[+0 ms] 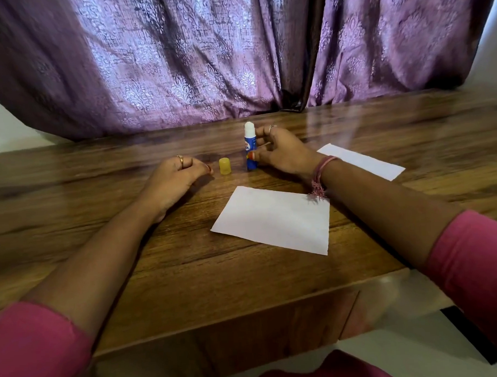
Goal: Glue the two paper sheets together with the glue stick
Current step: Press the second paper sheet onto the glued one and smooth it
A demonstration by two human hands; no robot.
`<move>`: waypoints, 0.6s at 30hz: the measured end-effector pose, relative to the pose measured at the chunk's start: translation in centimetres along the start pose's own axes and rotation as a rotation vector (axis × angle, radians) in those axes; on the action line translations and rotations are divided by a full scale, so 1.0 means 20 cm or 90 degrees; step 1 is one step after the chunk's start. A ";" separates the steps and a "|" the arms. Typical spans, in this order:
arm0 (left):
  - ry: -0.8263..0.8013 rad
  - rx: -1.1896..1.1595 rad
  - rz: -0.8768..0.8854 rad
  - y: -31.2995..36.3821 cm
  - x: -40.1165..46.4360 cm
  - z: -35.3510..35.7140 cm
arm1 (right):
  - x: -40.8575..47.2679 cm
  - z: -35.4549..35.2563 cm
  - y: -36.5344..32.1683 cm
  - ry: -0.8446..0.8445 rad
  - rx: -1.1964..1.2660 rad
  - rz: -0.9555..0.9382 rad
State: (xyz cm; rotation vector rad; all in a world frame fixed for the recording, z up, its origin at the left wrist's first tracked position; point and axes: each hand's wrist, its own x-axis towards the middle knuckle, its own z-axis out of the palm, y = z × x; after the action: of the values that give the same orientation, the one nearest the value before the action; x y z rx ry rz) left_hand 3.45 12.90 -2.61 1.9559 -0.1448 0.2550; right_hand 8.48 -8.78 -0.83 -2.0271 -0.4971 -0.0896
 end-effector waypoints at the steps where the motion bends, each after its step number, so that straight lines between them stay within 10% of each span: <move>1: -0.003 -0.003 0.004 0.00 0.00 0.00 | 0.00 0.00 0.00 -0.004 -0.002 0.000; 18: -0.010 0.005 0.001 -0.01 -0.01 -0.01 | -0.11 -0.31 -0.09 0.015 -0.141 0.009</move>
State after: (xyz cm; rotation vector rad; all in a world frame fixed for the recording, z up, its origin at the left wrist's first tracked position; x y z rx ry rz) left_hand 3.30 13.20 -2.69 1.9665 -0.1549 0.2413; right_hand 6.62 -14.09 3.05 -2.2423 -0.4750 -0.1658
